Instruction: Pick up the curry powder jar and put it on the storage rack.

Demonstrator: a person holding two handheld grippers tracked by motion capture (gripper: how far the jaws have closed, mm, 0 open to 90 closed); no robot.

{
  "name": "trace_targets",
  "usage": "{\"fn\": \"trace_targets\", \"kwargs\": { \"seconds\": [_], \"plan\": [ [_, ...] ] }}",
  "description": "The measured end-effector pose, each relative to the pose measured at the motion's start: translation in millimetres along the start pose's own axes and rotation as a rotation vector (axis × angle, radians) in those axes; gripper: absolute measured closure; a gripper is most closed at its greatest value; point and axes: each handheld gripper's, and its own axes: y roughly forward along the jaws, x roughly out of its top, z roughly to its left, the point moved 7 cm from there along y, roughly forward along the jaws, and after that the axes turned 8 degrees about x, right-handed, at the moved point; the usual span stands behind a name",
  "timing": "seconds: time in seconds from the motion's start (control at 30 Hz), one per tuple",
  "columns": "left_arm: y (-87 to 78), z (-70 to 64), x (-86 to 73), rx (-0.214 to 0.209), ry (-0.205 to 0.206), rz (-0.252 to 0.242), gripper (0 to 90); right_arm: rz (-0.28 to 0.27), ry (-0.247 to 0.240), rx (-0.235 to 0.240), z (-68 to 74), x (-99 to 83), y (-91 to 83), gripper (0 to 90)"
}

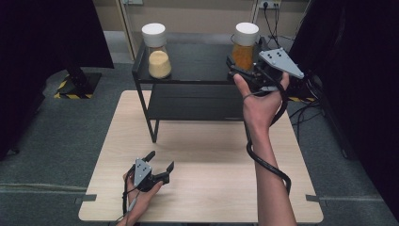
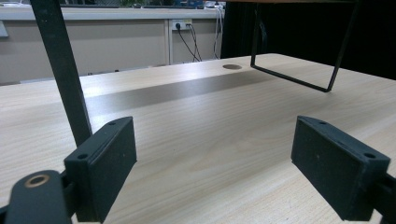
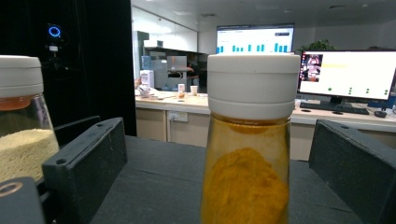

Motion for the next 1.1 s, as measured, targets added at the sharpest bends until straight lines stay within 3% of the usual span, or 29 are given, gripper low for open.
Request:
{"fn": "trace_targets", "kwargs": {
  "seconds": [0.37, 1.1],
  "plan": [
    [0.0, -0.4, 0.0, 0.002, 0.002, 0.0, 13.5, -0.003, -0.011, 0.022, 3.9, -7.9, -17.6, 4.3],
    [-0.1, -0.4, 0.1, 0.002, 0.002, 0.0, 13.6, 0.001, -0.027, 0.058, 13.2, -42.0, -48.2, 4.2]
  ]
}}
